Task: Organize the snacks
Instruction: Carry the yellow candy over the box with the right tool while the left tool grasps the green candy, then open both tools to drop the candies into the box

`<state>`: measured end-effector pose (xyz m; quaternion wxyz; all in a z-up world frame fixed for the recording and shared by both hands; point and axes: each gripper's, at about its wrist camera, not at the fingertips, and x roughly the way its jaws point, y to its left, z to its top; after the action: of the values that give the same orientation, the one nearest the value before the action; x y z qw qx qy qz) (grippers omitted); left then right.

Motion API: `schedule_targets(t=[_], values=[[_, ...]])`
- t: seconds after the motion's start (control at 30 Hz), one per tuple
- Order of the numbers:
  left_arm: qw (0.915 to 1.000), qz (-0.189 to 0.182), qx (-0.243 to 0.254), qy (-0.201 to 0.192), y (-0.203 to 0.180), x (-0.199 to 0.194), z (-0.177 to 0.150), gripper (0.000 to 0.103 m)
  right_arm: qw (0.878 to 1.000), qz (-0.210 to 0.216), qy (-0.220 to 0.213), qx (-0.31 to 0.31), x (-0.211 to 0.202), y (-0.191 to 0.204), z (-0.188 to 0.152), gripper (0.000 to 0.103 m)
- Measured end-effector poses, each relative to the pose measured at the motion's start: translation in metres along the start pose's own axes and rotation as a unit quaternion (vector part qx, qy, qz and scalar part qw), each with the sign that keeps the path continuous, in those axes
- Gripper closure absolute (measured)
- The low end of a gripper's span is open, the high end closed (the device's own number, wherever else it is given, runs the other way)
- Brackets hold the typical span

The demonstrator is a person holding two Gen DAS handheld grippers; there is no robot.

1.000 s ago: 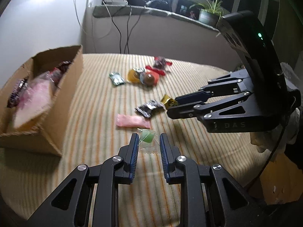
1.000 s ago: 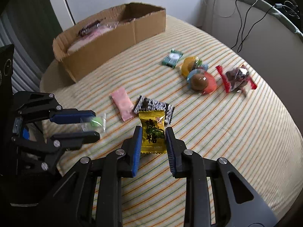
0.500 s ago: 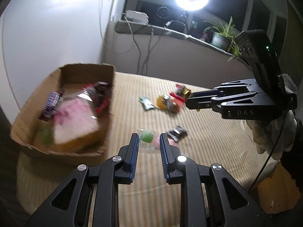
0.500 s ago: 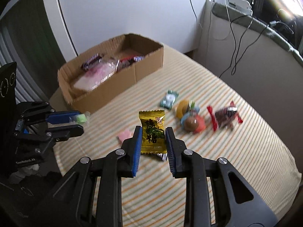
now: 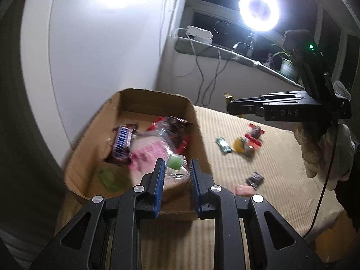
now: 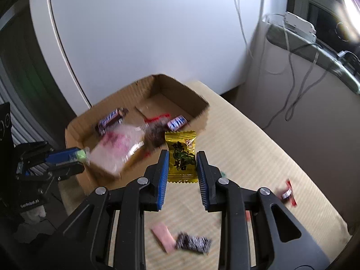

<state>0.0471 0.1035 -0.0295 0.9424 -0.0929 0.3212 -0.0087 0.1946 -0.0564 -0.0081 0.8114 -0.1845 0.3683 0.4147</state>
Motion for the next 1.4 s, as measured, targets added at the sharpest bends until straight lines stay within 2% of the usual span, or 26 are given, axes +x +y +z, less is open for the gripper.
schedule_targets(t=[0.4,0.7,0.93,0.97,1.0,1.03,1.07,1.1,1.17,1.3,1.4], values=[[0.9999,0.009,-0.008,0.004,0.019,0.012,0.006,0.082,0.999,0.023,0.014,-0.019,0.063,0.030,0.058,0.077],[0.9999,0.006,-0.009,0.010,0.024,0.019,0.007,0.082,0.999,0.028,0.034,-0.024,0.101,0.042,0.074,0.077],[0.9998,0.007,-0.012,0.011,0.027,0.019,0.005,0.082,0.998,0.026,0.041,-0.028,0.113,0.046,0.077,0.075],[0.9998,0.008,-0.012,0.010,0.026,0.018,0.005,0.081,0.998,0.024,0.041,-0.029,0.114,0.047,0.077,0.073],[0.9998,0.010,-0.012,0.009,0.026,0.017,0.006,0.081,0.998,0.024,0.041,-0.029,0.114,0.047,0.077,0.064],[0.9998,0.012,-0.013,0.008,0.026,0.017,0.006,0.081,0.999,0.022,0.040,-0.028,0.113,0.047,0.077,0.051],[0.9998,0.013,-0.013,0.008,0.025,0.016,0.006,0.078,0.999,0.021,0.037,-0.028,0.113,0.046,0.078,0.045],[0.9998,0.014,-0.014,0.009,0.025,0.017,0.006,0.065,0.999,0.020,0.033,-0.028,0.112,0.045,0.079,0.037],[0.9997,0.018,-0.016,0.005,0.024,0.015,0.006,0.050,0.999,0.019,0.028,-0.026,0.109,0.044,0.078,0.033],[0.9997,0.019,-0.018,0.001,0.023,0.012,0.006,0.050,0.999,0.010,0.021,-0.025,0.101,0.042,0.076,0.026],[0.9996,0.020,-0.017,-0.001,0.021,0.009,0.006,0.050,1.000,0.005,0.015,-0.023,0.095,0.039,0.075,0.025]])
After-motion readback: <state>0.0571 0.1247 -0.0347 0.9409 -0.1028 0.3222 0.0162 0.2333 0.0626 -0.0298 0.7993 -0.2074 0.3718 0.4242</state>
